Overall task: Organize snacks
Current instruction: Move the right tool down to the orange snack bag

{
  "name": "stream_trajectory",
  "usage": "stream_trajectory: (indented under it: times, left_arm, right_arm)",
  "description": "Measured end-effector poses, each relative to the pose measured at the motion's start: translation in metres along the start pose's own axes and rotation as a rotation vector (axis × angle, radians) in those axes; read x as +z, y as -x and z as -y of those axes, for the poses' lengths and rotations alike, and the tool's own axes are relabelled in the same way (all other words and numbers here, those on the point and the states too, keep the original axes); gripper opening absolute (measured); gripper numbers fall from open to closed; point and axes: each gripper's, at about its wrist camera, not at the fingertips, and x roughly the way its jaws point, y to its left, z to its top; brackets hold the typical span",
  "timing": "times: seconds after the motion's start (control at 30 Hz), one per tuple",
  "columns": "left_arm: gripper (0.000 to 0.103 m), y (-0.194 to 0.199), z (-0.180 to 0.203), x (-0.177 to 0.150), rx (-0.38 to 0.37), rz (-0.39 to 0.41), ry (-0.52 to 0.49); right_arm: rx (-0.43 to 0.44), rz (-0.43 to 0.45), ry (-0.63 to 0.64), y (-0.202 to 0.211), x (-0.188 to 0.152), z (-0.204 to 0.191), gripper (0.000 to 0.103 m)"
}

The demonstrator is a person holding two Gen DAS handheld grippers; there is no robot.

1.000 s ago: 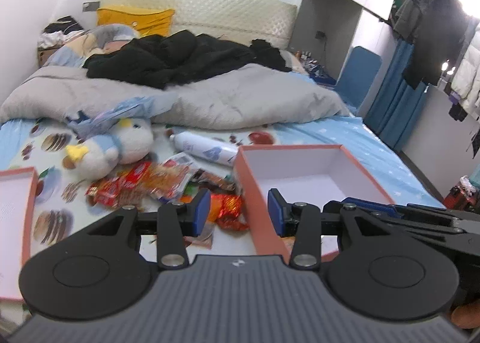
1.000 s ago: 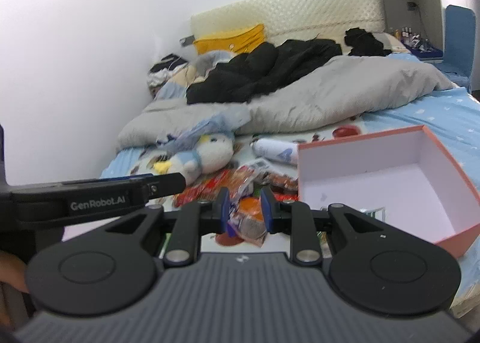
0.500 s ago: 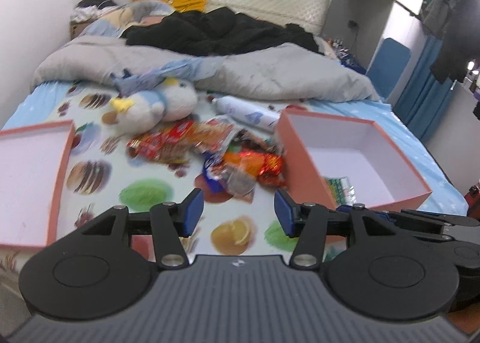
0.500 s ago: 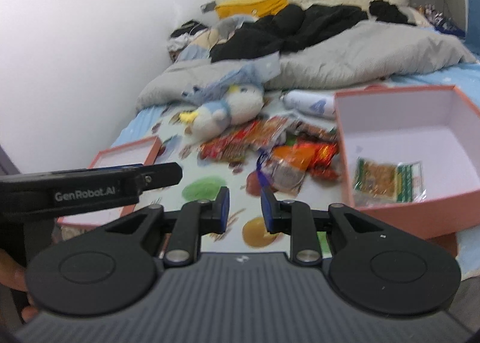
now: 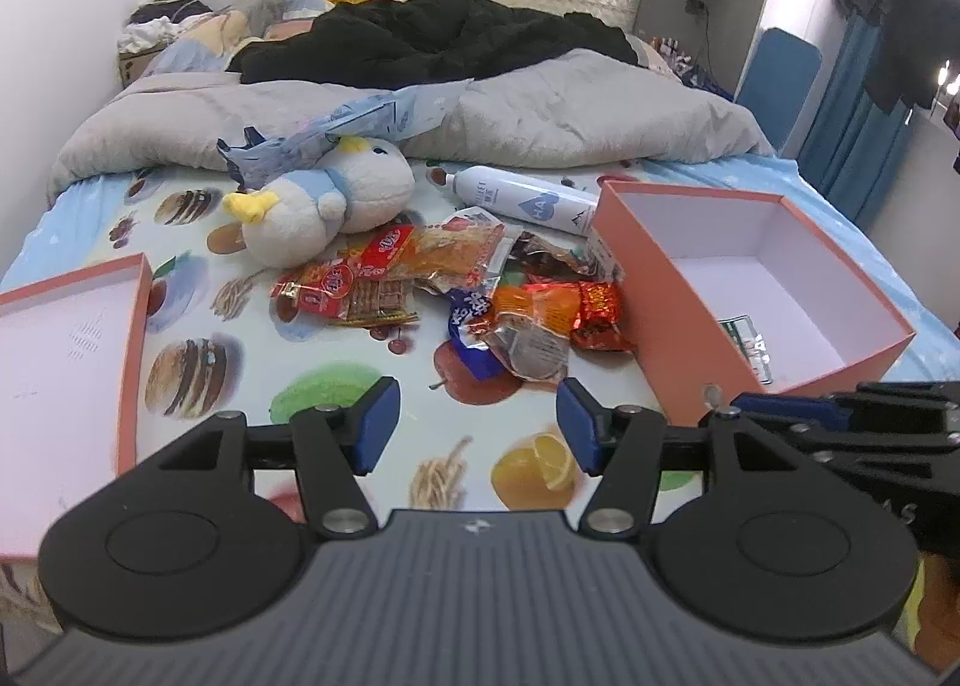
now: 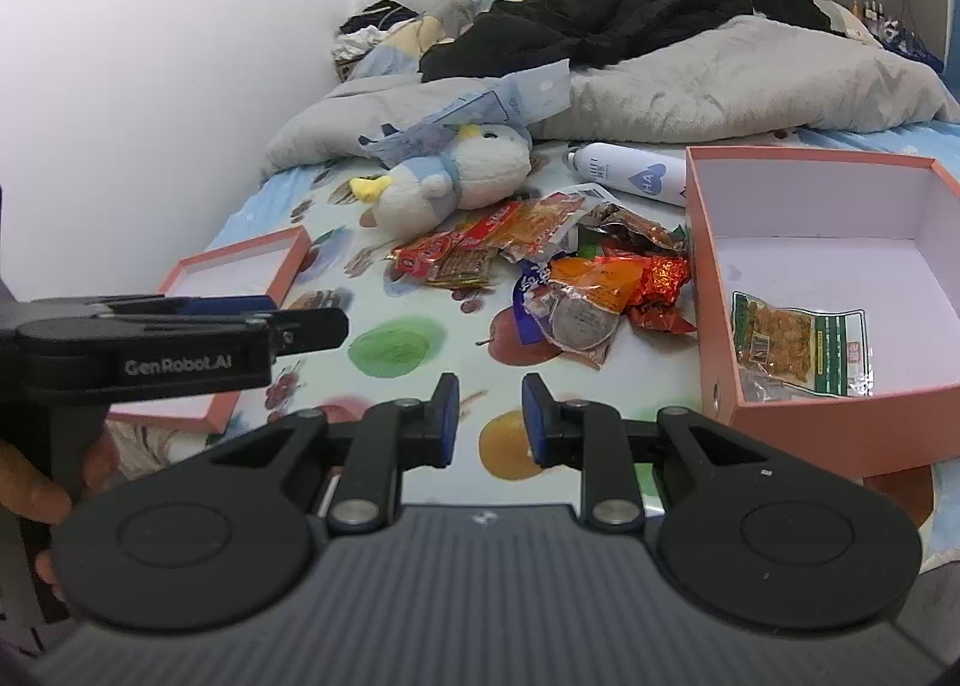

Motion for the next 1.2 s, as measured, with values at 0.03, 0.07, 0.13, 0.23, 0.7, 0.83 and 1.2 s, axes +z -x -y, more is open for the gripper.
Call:
stream_trajectory:
  times: [0.03, 0.07, 0.13, 0.23, 0.7, 0.83, 1.2]
  left_arm:
    - [0.066, -0.007, -0.004, 0.002, -0.007, -0.005, -0.004]
    - [0.066, -0.013, -0.007, 0.004, -0.011, -0.012, -0.004]
    - [0.067, -0.028, -0.016, 0.006, -0.031, -0.024, 0.016]
    - [0.067, -0.054, -0.027, 0.01, -0.03, -0.031, 0.022]
    - [0.069, -0.168, -0.089, 0.017, 0.011, -0.159, 0.072]
    - [0.069, -0.198, -0.11, 0.02, 0.019, -0.178, 0.138]
    - [0.073, -0.253, -0.154, 0.034, 0.076, -0.125, 0.403]
  right_arm:
    - [-0.006, -0.003, 0.001, -0.005, 0.002, 0.0, 0.027]
    - [-0.01, -0.006, 0.001, -0.009, 0.004, 0.001, 0.027]
    - [-0.012, -0.014, 0.002, -0.019, 0.007, 0.002, 0.027]
    - [-0.03, -0.03, 0.033, -0.037, 0.01, 0.002, 0.035]
    - [-0.048, -0.157, 0.024, -0.137, 0.032, 0.016, 0.044]
    - [-0.064, -0.176, 0.017, -0.159, 0.037, 0.026, 0.054]
    - [-0.198, -0.161, -0.069, -0.205, 0.049, 0.044, 0.084]
